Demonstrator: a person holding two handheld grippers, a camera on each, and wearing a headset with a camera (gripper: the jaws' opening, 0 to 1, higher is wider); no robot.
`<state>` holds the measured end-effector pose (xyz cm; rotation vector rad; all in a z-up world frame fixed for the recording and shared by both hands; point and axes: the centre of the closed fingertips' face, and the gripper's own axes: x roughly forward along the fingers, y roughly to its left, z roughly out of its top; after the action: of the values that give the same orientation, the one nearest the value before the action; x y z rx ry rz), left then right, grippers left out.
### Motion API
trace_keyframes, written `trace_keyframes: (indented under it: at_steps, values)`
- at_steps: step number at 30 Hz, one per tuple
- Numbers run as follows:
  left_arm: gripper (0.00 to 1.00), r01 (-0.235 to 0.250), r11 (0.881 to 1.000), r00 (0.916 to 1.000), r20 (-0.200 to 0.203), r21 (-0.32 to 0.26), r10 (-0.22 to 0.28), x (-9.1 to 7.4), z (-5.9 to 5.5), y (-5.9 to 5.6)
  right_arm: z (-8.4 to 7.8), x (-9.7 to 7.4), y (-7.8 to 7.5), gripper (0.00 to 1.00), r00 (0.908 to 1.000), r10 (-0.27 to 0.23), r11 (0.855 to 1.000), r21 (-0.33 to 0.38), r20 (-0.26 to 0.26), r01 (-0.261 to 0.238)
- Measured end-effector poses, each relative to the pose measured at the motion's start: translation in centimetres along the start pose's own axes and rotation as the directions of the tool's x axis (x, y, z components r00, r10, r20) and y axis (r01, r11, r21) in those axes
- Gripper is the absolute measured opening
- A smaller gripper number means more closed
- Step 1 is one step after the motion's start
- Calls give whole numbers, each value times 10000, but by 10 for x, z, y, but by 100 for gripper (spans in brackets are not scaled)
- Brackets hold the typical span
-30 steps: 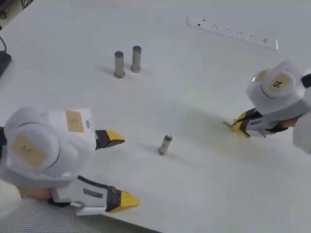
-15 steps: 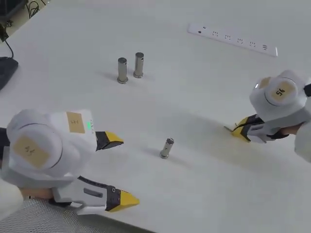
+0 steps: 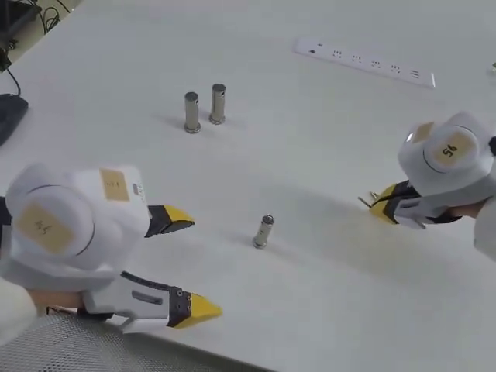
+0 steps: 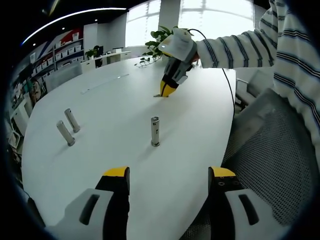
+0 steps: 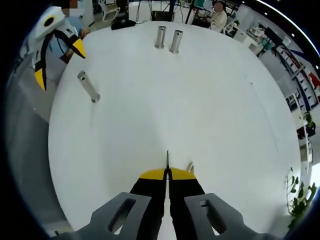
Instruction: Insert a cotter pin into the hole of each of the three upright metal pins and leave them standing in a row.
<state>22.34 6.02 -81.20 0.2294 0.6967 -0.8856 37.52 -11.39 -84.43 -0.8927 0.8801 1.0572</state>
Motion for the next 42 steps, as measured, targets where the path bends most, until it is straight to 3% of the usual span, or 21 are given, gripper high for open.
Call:
trace_keyframes:
  at_steps: [5, 17, 25, 30, 34, 42]
  values:
    - [62, -31, 9999, 9992, 402, -110, 35, -2, 8, 1, 6, -12, 4, 1, 9993, -249, 9996, -121, 275, 252]
    - [58, -87, 9988, 9962, 856, -478, 127, -4, 18, 1, 24, -37, 24, 1, 9931, -723, 9950, -619, 919, 782]
    - [51, 95, 9959, 9927, 1202, -896, 14, -2, 28, -2, 36, -49, 39, 1, 9864, -901, 9909, -871, 1372, 1027]
    - [47, 184, 9953, 9888, 1489, -953, -40, 5, 40, -4, 44, -54, 48, 1, 9825, -960, 9881, -1040, 1597, 1134]
    - [43, 32, 9982, 9867, 1622, -596, 65, 10, 52, -4, 51, -58, 56, 1, 9780, -1027, 9849, -1194, 1818, 1256]
    - [36, 658, 9915, 9656, 2578, -1119, -350, 21, 83, -8, 59, -64, 67, 1, 9662, -1326, 9790, -1229, 2213, 1625]
